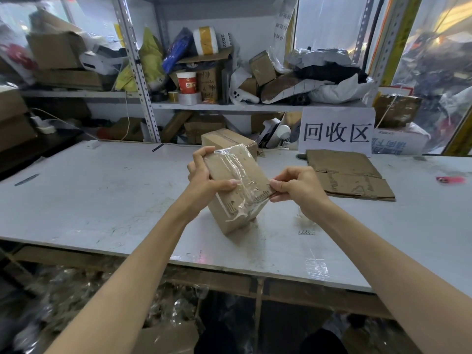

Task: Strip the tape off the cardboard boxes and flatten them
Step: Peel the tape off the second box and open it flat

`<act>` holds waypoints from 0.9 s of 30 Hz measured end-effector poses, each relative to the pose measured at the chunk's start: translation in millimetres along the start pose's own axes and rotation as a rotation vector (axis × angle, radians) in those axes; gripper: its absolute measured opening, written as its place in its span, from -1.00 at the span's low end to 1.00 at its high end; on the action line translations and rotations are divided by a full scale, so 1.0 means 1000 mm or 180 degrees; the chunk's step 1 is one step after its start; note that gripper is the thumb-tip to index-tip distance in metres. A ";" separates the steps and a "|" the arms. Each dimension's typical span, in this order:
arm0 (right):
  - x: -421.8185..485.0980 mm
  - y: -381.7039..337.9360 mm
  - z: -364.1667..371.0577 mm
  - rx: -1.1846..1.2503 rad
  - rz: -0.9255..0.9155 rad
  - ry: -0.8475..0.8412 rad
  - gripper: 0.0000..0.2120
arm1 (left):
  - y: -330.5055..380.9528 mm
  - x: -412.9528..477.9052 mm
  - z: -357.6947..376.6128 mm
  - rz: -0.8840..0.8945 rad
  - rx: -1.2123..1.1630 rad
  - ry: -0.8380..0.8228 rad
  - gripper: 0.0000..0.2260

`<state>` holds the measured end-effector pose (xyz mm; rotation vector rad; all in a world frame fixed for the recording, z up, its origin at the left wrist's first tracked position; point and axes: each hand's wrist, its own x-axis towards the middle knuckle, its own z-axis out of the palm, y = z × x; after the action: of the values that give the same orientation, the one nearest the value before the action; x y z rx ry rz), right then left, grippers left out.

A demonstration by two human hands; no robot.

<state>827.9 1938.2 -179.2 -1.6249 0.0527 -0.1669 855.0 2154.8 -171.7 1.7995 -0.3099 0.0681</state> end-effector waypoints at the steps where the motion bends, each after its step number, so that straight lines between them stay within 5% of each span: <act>1: 0.000 0.002 0.002 -0.0107 -0.0104 0.0070 -0.87 | 0.000 0.001 -0.001 -0.0031 -0.0025 0.0012 -0.29; 10: -0.014 0.003 0.006 -0.2125 -0.1448 0.0292 -0.80 | -0.005 0.011 -0.006 -0.0123 0.0181 0.0200 -0.31; 19: -0.030 -0.015 0.018 -0.1842 -0.1546 0.0477 -0.87 | -0.010 0.018 -0.006 -0.0151 0.0421 0.0323 -0.35; 27: -0.025 -0.014 0.013 -0.1000 -0.0997 0.0183 -0.87 | -0.009 0.011 0.001 0.0038 0.0576 0.0523 -0.34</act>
<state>804.0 1954.9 -167.7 -1.9359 -0.1391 -0.4652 867.8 2153.8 -178.4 1.9572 -0.2019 0.2583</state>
